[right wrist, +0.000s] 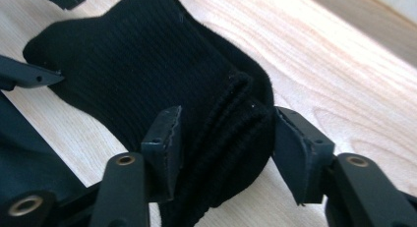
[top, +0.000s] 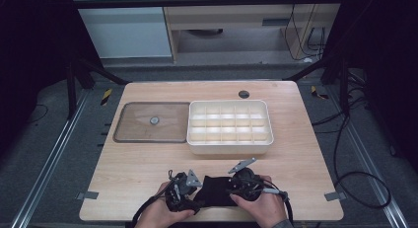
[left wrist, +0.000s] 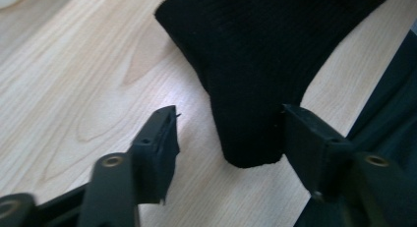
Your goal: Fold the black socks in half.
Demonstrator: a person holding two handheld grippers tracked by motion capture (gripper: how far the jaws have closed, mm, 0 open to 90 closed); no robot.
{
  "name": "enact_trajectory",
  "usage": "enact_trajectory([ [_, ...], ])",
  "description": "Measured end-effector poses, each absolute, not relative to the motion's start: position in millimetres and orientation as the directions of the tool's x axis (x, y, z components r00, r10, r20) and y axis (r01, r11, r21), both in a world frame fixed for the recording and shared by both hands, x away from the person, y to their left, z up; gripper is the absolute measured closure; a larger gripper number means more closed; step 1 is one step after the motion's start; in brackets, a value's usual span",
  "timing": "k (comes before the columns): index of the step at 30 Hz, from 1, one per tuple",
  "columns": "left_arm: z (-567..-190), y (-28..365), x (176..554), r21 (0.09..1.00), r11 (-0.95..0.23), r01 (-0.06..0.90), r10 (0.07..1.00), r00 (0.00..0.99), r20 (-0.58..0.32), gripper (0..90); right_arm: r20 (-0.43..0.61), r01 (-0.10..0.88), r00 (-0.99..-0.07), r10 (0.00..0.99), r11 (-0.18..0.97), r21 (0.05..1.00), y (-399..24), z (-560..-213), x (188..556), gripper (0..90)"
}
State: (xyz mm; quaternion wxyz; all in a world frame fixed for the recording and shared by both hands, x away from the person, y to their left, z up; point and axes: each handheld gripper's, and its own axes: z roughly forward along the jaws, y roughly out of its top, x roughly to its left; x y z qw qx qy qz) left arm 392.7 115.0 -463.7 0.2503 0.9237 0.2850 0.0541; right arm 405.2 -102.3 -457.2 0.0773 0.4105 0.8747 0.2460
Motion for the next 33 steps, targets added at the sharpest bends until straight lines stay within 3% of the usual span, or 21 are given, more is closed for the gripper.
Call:
enact_trajectory([
  [9,-467,109,394,0.478,-0.733,0.484,0.526,0.849,-0.052,62.3,0.088,0.672,-0.668,0.739,0.548,0.498,-105,-459,406,59.2],
  [17,-469,106,397,0.464,-0.753,0.466,0.512,0.859,-0.032,78.3,0.094,0.678,-0.663,0.743,0.542,0.497,-106,-460,406,54.1],
  [20,-469,108,398,0.469,-0.749,0.468,0.514,0.857,-0.034,80.4,0.085,0.682,-0.657,0.749,0.544,0.489,-108,-460,406,48.1],
  [27,-465,114,400,0.484,-0.733,0.478,0.527,0.849,-0.041,81.5,0.112,0.677,-0.675,0.729,0.553,0.486,-107,-463,403,61.6],
  [33,-460,119,400,0.5,-0.719,0.483,0.532,0.845,-0.051,81.6,0.122,0.673,-0.682,0.721,0.553,0.492,-107,-467,402,66.0],
])
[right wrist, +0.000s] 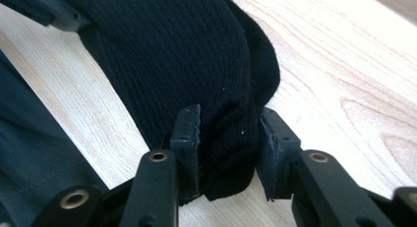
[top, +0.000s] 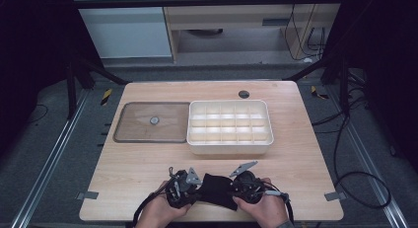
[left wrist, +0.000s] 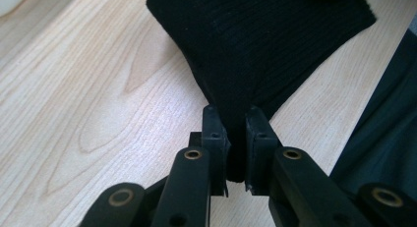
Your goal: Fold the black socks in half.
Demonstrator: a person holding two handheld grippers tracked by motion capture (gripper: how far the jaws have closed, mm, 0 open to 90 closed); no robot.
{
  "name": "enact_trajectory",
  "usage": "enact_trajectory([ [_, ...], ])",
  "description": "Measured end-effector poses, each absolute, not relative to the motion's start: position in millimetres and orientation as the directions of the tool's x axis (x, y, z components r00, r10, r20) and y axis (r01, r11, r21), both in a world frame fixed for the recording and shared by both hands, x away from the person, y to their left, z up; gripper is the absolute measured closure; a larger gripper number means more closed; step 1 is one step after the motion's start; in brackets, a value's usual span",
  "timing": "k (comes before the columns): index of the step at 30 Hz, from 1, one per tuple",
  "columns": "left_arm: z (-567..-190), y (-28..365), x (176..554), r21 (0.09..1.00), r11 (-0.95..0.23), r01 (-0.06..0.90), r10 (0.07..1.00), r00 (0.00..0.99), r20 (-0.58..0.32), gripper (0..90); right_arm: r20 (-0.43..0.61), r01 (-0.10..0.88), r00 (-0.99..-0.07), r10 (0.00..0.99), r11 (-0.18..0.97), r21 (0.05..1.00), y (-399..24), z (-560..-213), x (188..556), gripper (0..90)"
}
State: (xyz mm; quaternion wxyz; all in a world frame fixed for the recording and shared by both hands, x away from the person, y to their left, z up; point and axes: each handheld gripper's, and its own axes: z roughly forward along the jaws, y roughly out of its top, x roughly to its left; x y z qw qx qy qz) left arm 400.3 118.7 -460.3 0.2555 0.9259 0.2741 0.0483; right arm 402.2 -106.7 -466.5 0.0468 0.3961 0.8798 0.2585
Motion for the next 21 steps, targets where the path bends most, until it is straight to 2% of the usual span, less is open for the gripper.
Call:
enact_trajectory([
  [8,-455,120,402,0.502,-0.719,0.481,0.531,0.846,-0.049,81.7,0.133,0.674,-0.682,0.72,0.547,0.496,-108,-467,403,69.9],
  [21,-447,126,405,0.513,-0.707,0.487,0.541,0.84,-0.052,81.5,0.15,0.664,-0.687,0.711,0.53,0.528,-106,-468,401,70.7],
])
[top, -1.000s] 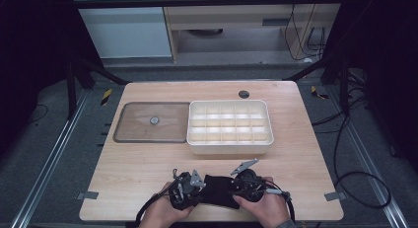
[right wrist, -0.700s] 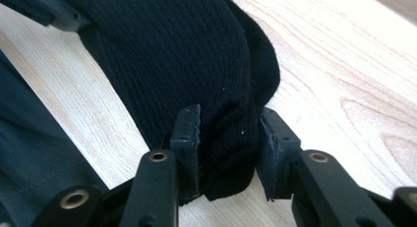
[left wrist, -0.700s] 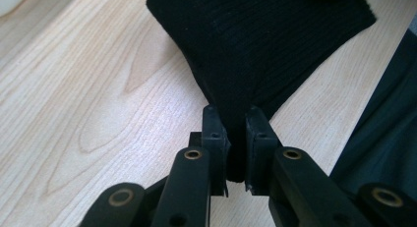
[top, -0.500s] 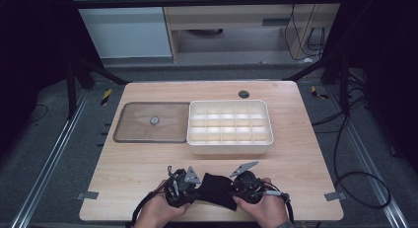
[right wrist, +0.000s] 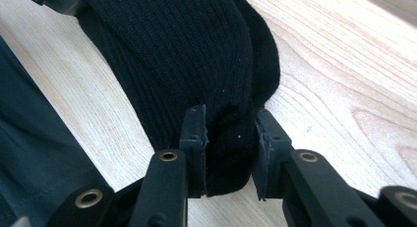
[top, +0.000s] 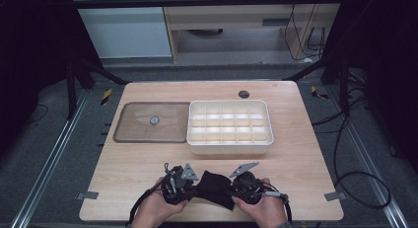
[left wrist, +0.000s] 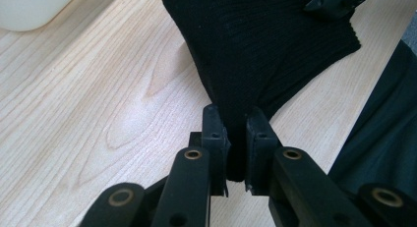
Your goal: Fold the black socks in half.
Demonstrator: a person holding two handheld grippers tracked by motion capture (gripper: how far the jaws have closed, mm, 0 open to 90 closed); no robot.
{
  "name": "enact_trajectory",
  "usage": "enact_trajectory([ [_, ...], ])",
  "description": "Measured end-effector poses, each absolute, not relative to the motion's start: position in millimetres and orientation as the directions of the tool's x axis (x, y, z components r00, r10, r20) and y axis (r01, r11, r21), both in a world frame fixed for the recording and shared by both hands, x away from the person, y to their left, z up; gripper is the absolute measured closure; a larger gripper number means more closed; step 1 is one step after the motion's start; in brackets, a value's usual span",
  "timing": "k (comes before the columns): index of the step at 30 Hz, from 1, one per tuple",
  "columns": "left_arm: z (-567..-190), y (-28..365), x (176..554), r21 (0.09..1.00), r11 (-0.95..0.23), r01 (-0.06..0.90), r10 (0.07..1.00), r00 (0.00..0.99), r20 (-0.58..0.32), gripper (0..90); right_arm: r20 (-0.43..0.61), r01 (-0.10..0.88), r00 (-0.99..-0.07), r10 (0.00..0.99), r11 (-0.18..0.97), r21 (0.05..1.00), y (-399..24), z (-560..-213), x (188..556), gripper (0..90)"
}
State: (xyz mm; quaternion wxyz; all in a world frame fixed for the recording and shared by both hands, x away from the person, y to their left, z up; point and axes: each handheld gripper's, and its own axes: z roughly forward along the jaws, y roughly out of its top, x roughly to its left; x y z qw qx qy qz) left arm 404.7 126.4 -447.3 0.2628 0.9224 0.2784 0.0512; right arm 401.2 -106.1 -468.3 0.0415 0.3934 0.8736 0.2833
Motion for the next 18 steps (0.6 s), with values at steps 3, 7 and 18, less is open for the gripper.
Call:
enact_trajectory([
  [3,-446.6,127.2,405.7,0.514,-0.704,0.489,0.544,0.838,-0.052,81.5,0.159,0.666,-0.685,0.711,0.524,0.531,-106.5,-468.4,401.4,70.6],
  [7,-445.1,127.8,406.9,0.516,-0.701,0.491,0.546,0.836,-0.055,81.4,0.16,0.663,-0.689,0.707,0.525,0.534,-106.4,-468.6,402.0,70.6],
  [18,-446.9,132.3,411.3,0.514,-0.69,0.51,0.557,0.827,-0.073,80.9,0.16,0.664,-0.689,0.707,0.527,0.53,-103.1,-467.7,404.3,70.7],
])
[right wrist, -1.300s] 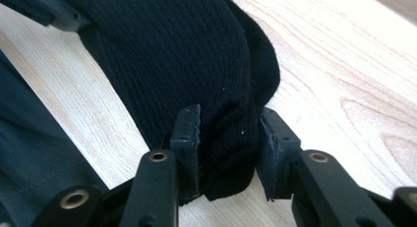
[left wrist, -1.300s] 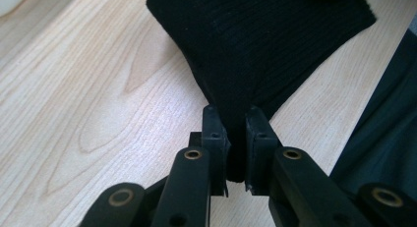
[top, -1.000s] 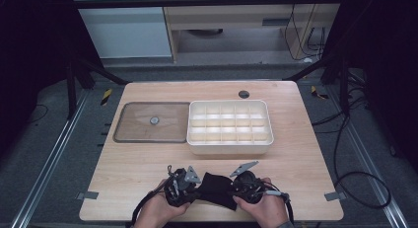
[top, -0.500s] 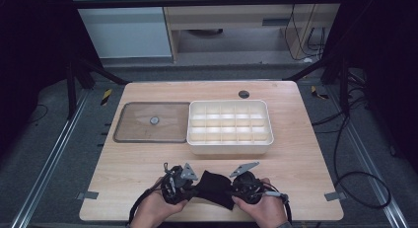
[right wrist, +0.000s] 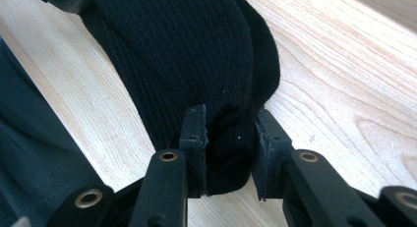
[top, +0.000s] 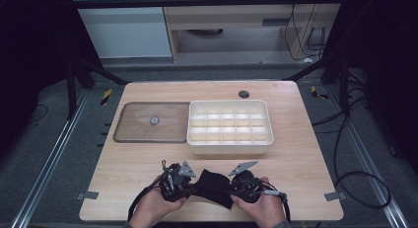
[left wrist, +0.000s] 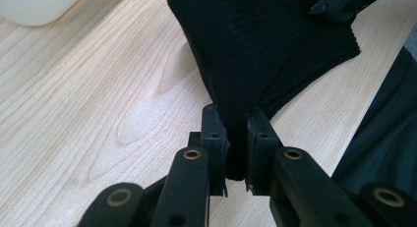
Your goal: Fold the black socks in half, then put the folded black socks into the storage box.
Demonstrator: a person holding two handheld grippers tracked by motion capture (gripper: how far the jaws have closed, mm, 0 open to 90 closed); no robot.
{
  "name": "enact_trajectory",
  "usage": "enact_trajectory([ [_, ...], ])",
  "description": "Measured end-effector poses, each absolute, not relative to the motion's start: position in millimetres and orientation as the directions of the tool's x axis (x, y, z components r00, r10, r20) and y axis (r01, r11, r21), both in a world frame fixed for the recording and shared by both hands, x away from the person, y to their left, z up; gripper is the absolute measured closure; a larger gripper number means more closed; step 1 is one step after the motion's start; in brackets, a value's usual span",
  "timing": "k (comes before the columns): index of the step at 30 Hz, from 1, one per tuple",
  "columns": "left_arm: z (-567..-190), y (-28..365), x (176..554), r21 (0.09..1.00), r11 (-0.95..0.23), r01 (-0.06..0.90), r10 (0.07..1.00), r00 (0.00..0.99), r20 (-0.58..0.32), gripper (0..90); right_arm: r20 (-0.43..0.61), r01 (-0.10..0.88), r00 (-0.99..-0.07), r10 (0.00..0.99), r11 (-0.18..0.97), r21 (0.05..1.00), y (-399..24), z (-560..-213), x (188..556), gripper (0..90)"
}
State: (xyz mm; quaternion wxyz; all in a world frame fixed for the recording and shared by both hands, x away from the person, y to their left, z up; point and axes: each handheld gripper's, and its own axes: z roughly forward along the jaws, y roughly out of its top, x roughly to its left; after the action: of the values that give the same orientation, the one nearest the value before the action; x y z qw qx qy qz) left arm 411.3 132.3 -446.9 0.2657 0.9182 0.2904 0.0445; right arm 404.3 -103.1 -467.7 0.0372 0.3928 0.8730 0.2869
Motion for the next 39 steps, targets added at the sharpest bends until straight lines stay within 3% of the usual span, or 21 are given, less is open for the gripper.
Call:
enact_trajectory([
  [24,-418,145,409,0.589,-0.642,0.491,0.573,0.818,-0.057,80.9,0.159,0.65,-0.705,0.691,0.54,0.534,-78,-466,411,70.4],
  [39,-415,134,401,0.595,-0.666,0.449,0.531,0.846,-0.044,81.9,0.171,0.657,-0.701,0.692,0.533,0.533,-73,-468,415,70.4],
])
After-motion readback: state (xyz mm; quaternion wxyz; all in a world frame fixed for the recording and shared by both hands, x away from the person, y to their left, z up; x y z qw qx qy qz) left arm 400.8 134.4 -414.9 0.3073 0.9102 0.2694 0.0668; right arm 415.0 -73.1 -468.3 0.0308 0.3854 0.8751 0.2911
